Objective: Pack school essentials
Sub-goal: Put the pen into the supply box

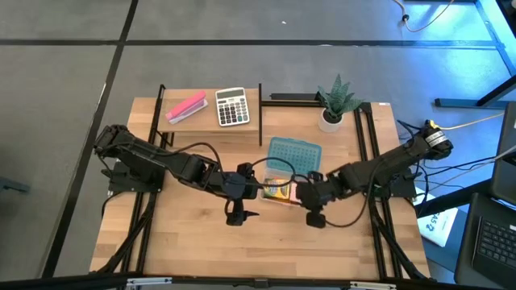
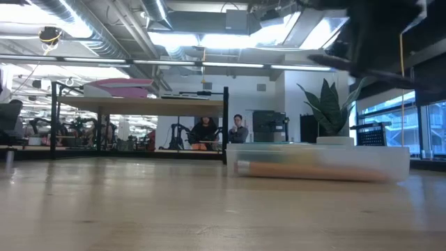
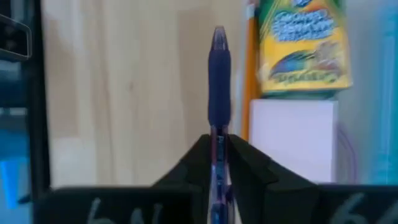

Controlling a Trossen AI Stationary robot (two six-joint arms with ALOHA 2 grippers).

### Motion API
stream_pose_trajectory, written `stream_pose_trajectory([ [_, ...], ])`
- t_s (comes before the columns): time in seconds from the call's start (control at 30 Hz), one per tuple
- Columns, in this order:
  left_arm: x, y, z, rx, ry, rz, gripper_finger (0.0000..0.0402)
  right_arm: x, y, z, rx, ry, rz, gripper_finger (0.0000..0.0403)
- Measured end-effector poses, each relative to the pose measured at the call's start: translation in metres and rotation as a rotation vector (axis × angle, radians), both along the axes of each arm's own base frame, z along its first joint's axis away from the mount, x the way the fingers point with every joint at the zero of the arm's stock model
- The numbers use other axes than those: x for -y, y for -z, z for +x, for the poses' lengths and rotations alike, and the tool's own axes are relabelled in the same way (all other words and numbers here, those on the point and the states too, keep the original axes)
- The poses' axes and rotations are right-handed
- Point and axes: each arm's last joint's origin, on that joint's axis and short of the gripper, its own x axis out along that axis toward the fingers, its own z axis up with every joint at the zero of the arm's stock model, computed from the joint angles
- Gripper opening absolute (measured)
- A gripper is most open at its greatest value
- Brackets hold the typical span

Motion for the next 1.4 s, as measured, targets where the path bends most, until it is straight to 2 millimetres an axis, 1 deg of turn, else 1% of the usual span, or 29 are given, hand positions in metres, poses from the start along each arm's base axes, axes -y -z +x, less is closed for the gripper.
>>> stream_pose_trajectory([
  [0.17,-0.002,0.000,0.001,0.001,-0.007,0.000,0.0390,0.020,0.003,0.011,0.006,0.012,-0.033,0.0049],
  [0.33,-0.005,0.001,0.001,-0.007,-0.013,0.003,0.0390,0.029,0.014,0.025,0.003,0.018,-0.035,0.0049],
  [0.73,-0.005,0.001,0.000,-0.014,-0.009,0.010,0.0389,0.025,0.051,0.045,-0.076,-0.004,-0.059,0.0049],
  [0.97,-0.005,0.002,0.000,-0.018,0.000,0.022,0.0390,0.023,0.071,0.051,-0.134,-0.032,-0.072,0.0049],
  [1.17,-0.005,0.002,0.000,-0.025,0.000,0.024,0.0389,0.021,0.078,0.055,-0.135,-0.047,-0.035,0.0049],
  [1.4,-0.005,0.002,-0.001,-0.028,0.000,0.025,0.0390,0.022,0.079,0.056,-0.133,-0.044,-0.034,0.0049],
])
